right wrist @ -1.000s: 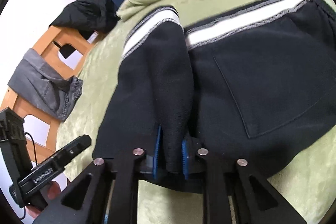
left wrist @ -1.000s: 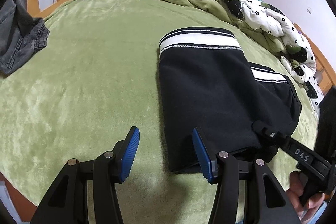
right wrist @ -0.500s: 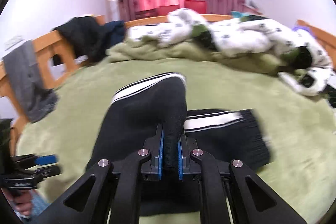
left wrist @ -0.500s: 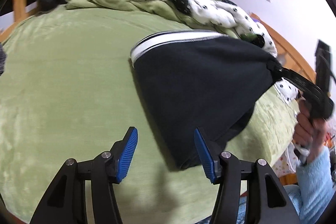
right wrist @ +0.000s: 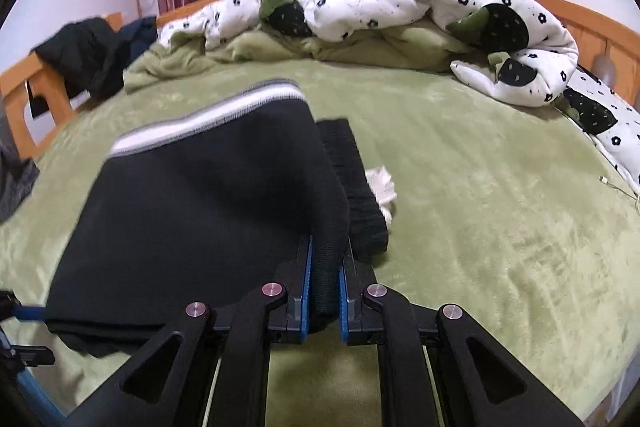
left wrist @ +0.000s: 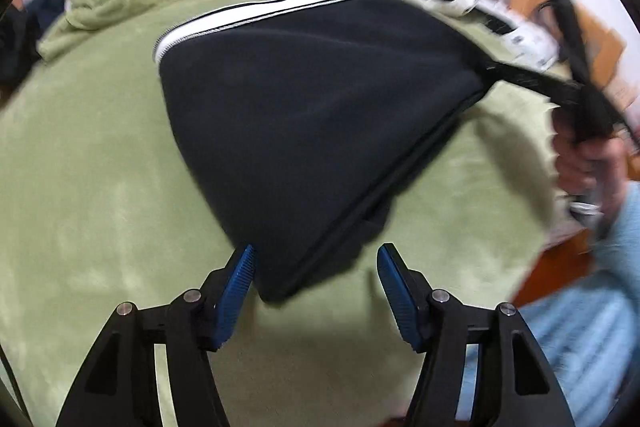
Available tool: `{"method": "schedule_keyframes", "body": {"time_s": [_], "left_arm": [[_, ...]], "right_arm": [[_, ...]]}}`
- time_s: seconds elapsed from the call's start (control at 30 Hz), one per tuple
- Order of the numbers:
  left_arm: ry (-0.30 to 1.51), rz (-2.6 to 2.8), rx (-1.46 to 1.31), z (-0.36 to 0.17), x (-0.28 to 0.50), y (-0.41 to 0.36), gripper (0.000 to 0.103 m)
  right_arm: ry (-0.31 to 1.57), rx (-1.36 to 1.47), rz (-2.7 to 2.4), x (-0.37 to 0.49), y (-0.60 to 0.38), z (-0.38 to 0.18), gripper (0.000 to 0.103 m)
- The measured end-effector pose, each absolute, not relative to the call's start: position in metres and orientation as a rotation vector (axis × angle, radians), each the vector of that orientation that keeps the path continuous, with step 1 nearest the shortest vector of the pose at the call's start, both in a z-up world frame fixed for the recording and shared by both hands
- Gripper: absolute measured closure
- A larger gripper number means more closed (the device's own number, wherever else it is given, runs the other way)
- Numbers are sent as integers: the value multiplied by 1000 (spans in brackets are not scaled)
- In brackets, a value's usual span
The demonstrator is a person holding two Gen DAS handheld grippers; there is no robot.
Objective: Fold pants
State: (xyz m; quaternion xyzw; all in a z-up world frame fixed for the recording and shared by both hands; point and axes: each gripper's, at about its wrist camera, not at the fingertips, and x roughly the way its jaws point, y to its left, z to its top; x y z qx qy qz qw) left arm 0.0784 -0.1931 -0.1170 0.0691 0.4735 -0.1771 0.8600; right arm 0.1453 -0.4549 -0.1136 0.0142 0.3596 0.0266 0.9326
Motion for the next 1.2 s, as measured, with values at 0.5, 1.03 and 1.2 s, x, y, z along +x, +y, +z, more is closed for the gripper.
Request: {"method": "schedule_keyframes", "body": {"time_s": [0.5, 1.03, 1.2], "left_arm": [[1035, -244, 20, -135, 89, -168, 61], [1016, -289, -171, -88, 140, -120, 37], [1080, -281, -279, -126, 194, -123, 36]], "right_arm": [[786, 21, 54, 131, -450, -130, 91], [792, 85, 155, 198, -463, -99, 49], [851, -10, 111, 241, -448, -116, 36]]}}
